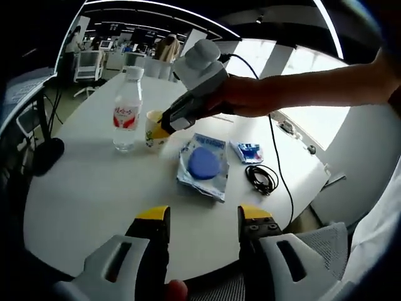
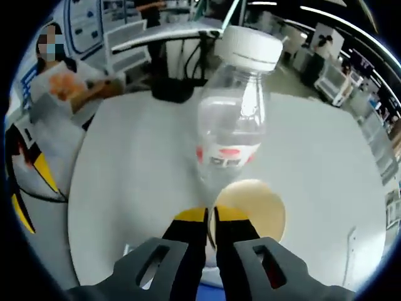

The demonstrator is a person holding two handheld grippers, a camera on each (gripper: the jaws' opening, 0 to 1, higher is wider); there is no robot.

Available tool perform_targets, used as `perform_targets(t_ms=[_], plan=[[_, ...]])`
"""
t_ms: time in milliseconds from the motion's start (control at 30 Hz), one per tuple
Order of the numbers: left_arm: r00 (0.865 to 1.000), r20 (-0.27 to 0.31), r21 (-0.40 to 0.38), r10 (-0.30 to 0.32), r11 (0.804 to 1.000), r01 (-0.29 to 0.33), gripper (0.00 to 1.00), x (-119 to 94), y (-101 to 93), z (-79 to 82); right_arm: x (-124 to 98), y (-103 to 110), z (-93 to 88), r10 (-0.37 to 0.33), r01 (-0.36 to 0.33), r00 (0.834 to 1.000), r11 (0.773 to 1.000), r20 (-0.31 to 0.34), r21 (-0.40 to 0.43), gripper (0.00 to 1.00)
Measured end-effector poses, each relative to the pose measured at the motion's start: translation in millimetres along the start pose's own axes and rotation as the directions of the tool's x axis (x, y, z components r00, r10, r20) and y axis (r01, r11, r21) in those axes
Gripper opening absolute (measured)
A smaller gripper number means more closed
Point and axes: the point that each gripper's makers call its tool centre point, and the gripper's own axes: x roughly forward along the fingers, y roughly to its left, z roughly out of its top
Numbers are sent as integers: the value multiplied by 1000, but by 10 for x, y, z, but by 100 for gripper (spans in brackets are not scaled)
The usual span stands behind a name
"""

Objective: Arrange the tabletop items into an orderly group along one side of the table until the central work area is clear of visible clutter.

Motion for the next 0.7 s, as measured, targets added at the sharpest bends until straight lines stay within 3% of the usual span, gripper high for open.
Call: perform_targets(t_ms=[200,600,700], plan=[[1000,-3,-11,6,1000,-6,42,-22,34,-21,-18,22,26,6,-6,1000,1000,7,-13,11],[1000,-11,-28,-5,1000,5,42,30,-23,-60,-294,-26,84,-26,24,996,999,88,21,13],[1000,-6,-63,-1,998,1,41,44,-14,-78,-415,-74,79,-51,46,992,998,117,47,13]])
